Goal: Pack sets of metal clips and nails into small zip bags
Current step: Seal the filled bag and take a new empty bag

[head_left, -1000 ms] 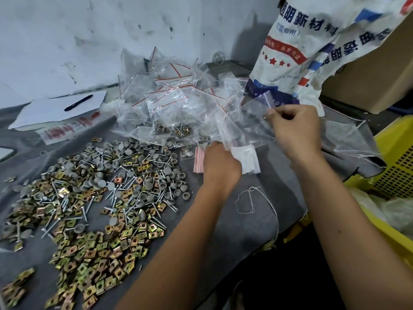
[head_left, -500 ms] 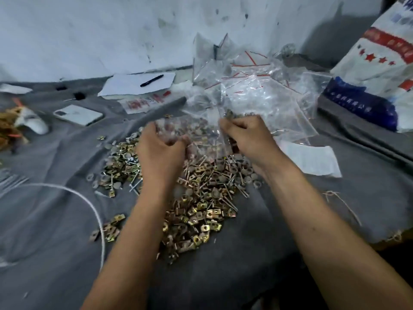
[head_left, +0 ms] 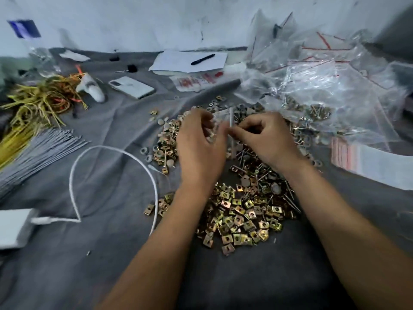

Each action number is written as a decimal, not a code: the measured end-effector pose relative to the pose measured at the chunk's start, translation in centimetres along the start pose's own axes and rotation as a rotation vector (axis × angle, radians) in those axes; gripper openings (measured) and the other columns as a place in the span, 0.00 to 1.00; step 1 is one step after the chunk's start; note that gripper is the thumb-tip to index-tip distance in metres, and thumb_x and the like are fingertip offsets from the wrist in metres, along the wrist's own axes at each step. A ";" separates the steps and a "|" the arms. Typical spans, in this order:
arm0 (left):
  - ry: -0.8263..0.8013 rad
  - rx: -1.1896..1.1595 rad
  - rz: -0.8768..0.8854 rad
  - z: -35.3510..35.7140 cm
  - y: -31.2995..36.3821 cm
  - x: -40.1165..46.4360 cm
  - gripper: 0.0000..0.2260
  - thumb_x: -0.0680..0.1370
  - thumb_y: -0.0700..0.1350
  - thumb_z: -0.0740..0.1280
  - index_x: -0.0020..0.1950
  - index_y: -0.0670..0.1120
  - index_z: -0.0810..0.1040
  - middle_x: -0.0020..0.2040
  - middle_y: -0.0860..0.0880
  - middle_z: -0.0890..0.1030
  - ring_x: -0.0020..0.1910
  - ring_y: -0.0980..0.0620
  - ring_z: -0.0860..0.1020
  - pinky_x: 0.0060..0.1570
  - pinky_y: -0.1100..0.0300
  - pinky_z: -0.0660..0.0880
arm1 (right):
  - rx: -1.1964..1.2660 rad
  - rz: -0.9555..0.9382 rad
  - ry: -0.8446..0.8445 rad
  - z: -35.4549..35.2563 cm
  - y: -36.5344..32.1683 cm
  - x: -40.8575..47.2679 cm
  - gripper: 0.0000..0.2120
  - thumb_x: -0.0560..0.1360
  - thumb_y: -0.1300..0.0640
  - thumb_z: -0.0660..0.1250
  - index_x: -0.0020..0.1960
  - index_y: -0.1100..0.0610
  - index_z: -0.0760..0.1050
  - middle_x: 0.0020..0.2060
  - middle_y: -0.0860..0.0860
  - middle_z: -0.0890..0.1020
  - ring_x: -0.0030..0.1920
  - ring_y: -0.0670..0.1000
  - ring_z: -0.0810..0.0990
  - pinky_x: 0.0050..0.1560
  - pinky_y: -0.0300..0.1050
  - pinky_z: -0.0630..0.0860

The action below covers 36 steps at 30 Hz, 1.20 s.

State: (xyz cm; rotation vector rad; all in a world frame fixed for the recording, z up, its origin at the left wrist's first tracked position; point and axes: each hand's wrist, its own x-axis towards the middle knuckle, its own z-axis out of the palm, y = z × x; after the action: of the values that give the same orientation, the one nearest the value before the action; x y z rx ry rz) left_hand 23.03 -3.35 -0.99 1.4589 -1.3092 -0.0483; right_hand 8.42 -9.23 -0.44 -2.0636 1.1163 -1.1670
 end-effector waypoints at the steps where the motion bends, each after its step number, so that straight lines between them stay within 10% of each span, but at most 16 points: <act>1: -0.070 -0.093 -0.026 0.4 0.4 -0.2 0.07 0.79 0.48 0.73 0.50 0.46 0.79 0.44 0.53 0.82 0.42 0.56 0.80 0.44 0.65 0.77 | 0.000 -0.037 -0.013 0.1 0.1 -0.1 0.12 0.76 0.54 0.76 0.35 0.47 0.81 0.29 0.41 0.81 0.29 0.41 0.78 0.29 0.33 0.70; 7: -0.247 -0.436 -0.296 0.5 -0.3 -0.2 0.10 0.82 0.42 0.70 0.43 0.39 0.85 0.34 0.43 0.84 0.32 0.46 0.83 0.36 0.49 0.81 | 0.010 -0.143 -0.104 -0.4 0.5 -0.4 0.07 0.73 0.60 0.78 0.38 0.53 0.83 0.31 0.42 0.81 0.32 0.41 0.77 0.36 0.34 0.71; 15: -0.341 -0.703 -0.442 0.3 -0.7 0.4 0.09 0.83 0.40 0.68 0.45 0.39 0.84 0.41 0.39 0.83 0.36 0.48 0.81 0.35 0.58 0.80 | 0.235 -0.053 -0.152 -0.6 0.0 -0.6 0.04 0.78 0.60 0.72 0.45 0.54 0.83 0.34 0.40 0.83 0.36 0.38 0.79 0.40 0.32 0.74; 24: -0.292 -0.438 -0.386 0.3 -1.3 0.4 0.06 0.80 0.37 0.72 0.43 0.39 0.84 0.38 0.40 0.85 0.34 0.43 0.84 0.37 0.46 0.84 | 0.038 0.001 -0.156 -0.1 -0.2 -0.8 0.04 0.79 0.60 0.70 0.47 0.60 0.83 0.40 0.49 0.84 0.41 0.45 0.82 0.44 0.41 0.78; 30: -0.201 -0.133 -0.055 0.3 -0.5 0.0 0.05 0.77 0.39 0.74 0.41 0.46 0.84 0.34 0.55 0.83 0.32 0.59 0.80 0.33 0.68 0.76 | -0.133 -0.035 0.034 -0.1 -0.1 -0.9 0.08 0.71 0.61 0.74 0.36 0.56 0.78 0.33 0.47 0.79 0.33 0.45 0.75 0.34 0.37 0.71; 36: -0.072 -0.112 -0.053 -0.5 -0.7 0.3 0.07 0.74 0.41 0.72 0.37 0.51 0.80 0.30 0.55 0.80 0.28 0.60 0.76 0.28 0.68 0.71 | -0.196 0.046 0.233 -1.2 0.1 -0.5 0.05 0.70 0.60 0.72 0.36 0.56 0.79 0.31 0.45 0.79 0.31 0.45 0.76 0.33 0.41 0.76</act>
State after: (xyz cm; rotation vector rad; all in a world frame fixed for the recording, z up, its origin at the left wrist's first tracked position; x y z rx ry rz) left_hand 23.91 -3.39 -1.10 1.4068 -1.3048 -0.2072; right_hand 7.21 -8.87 -0.12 -2.0709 1.4311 -1.3480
